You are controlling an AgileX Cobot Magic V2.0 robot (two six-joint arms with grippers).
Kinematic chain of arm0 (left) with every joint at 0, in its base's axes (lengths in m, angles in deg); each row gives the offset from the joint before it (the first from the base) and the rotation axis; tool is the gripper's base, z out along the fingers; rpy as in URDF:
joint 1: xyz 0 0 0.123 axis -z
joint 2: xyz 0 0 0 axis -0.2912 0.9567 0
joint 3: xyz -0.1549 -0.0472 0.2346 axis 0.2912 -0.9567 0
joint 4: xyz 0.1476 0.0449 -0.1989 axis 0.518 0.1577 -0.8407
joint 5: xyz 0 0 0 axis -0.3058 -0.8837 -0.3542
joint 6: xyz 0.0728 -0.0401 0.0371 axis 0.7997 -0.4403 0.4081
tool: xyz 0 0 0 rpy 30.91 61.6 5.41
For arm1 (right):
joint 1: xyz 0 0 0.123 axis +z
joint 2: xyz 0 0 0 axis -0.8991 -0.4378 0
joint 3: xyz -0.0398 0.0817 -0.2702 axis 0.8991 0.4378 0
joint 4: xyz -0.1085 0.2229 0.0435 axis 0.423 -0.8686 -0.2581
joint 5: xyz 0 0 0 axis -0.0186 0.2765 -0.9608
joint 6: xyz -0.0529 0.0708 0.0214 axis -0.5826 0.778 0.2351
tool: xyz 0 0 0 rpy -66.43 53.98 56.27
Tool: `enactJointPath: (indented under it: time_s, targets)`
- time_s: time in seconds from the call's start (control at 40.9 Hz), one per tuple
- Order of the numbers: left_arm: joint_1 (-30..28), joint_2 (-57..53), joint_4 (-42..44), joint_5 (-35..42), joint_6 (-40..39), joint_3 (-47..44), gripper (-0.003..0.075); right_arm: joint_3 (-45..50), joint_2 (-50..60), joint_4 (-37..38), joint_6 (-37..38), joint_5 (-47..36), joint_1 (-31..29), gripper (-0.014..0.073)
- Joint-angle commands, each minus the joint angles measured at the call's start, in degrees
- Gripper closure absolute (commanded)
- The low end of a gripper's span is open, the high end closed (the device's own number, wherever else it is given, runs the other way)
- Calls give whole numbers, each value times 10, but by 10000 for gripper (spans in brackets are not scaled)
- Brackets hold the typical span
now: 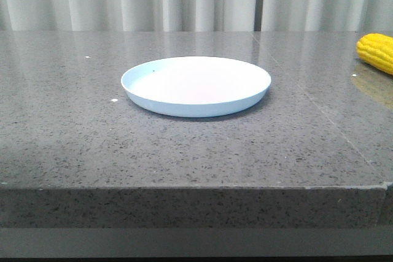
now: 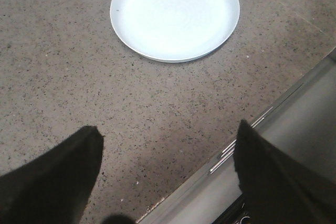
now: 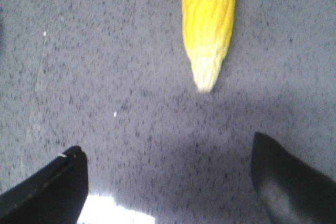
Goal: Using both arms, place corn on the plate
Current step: 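Release the plate and raise the left gripper away, then grasp the yellow corn cob with the right gripper and lift it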
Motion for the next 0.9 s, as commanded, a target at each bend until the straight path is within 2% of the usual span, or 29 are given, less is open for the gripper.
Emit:
enactJointPath:
  time_s: [0.0,0.244,0.513,0.757,0.879]
  targets:
    - [5,1,2,38,-5,15,208,-61,-33,10,-1,-21,-2,-62]
    - [5,1,2,38,-5,15,208,-190,-145,14,-1,7,-2,-62]
    - [5,1,2,38,-5,15,208,-328,-275,65,-1,76,-2,-62]
    - [5,1,2,38,-5,15,208,-383,-375,61,-1,108,-23,-62]
    - [5,1,2,38,-5,15,208,-387,-408,61,-1,99,-24,-62]
